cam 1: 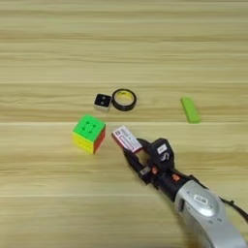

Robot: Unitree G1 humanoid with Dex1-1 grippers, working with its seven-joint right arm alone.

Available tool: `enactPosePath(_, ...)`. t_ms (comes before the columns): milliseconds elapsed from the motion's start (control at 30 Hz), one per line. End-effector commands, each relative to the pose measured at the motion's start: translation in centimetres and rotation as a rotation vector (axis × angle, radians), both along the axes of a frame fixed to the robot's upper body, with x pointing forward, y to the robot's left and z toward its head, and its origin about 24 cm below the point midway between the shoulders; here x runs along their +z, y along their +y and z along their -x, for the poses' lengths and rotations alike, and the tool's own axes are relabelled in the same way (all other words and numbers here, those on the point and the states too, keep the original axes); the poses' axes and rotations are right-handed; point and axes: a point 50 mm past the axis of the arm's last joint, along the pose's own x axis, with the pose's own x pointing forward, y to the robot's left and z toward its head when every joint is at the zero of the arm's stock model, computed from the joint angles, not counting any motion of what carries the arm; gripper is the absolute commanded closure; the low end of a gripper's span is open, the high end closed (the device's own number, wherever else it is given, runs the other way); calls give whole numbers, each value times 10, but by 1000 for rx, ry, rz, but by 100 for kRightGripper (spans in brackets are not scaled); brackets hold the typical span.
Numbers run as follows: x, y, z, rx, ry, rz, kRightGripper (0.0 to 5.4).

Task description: Move the objects on the table

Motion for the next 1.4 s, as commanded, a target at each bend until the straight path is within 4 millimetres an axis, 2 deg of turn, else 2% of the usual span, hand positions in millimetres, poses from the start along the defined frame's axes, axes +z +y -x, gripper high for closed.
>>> enactPosePath(33, 14, 3, -12, 5, -86, -8, 332)
enactPosePath(267, 10, 5, -14, 4, -76, -12, 332)
enactPosePath(300, 11, 5, -14, 0, -80, -15, 304)
enactPosePath(433, 18, 5, -16, -10, -116, -30, 249)
enactPosePath(700, 39, -6, -22, -53, -215, -33, 171)
enactPosePath(900, 61, -30, -34, -195, -327, -37, 104)
enactPosePath(1000, 66, -45, -41, -301, -364, -32, 76)
enactPosePath(1200, 59, -79, -63, -519, -349, 29, 5)
enactPosePath(1400, 49, -94, -77, -573, -307, 55, 5)
